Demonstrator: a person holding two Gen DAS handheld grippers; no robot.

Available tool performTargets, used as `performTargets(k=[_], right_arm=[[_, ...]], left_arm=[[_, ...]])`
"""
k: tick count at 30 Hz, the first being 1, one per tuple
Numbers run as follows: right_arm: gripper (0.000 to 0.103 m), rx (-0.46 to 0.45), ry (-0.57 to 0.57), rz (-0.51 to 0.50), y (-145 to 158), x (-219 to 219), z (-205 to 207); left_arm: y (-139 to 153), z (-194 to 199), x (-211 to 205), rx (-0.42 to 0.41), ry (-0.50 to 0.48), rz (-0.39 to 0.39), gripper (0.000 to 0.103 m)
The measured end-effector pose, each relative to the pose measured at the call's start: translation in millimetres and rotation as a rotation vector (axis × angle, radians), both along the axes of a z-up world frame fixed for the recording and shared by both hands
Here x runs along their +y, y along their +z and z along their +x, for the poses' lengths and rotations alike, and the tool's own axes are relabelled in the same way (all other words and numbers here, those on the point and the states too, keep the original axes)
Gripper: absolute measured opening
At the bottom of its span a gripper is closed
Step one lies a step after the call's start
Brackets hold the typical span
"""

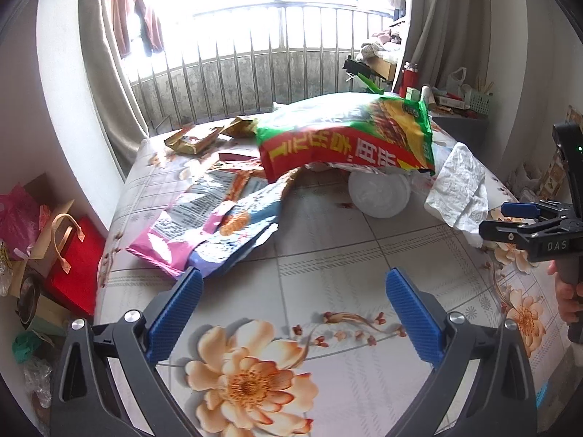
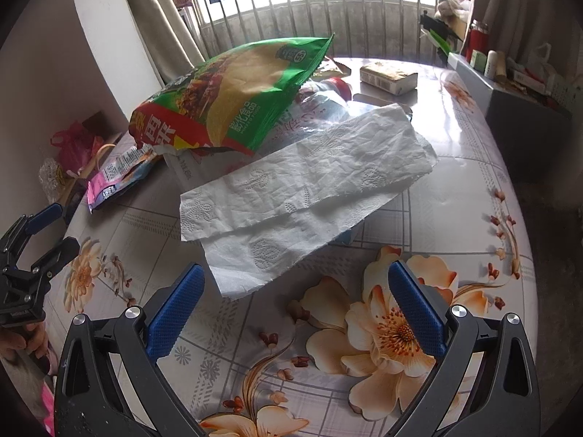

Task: Collect trash
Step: 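Grasp the red-and-green chip bag with the left gripper and lift it, then grasp the pink-and-blue snack bag with the right gripper while the left gripper holds the chip bag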

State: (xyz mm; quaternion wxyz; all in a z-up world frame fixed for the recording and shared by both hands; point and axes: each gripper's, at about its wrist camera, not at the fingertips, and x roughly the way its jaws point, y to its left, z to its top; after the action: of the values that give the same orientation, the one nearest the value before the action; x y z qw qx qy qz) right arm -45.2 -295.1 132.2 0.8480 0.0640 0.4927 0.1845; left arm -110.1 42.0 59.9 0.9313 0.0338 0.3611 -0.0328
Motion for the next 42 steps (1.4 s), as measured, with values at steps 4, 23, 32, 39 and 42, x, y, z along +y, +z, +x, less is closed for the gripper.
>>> performTargets(k=[4,23,32,39,42], right_arm=[[0.096,-0.046,-0.023,0.052,14,-5,7],[0.096,-0.041,-0.062,0.132,6,-12,30],[0.096,-0.089,-0.03,0.137,28,-6,10],[0.096,-0.128,0.026,0.148,54,16,-1],[0.096,-0.109,0.081,0.184,62,35,0]], left_arm=[[5,7,26,-0.011,0.015,0.011,0.085],[-37,156,73,0.119,-0.055,-1.211,0.033],[24,114,93,-0.047,-0.165,-1.328,0.01],[79,69,153,-0.262,-0.16,-1.392,0.009],[96,43,194,-0.371,-0.124,-1.396,0.009]])
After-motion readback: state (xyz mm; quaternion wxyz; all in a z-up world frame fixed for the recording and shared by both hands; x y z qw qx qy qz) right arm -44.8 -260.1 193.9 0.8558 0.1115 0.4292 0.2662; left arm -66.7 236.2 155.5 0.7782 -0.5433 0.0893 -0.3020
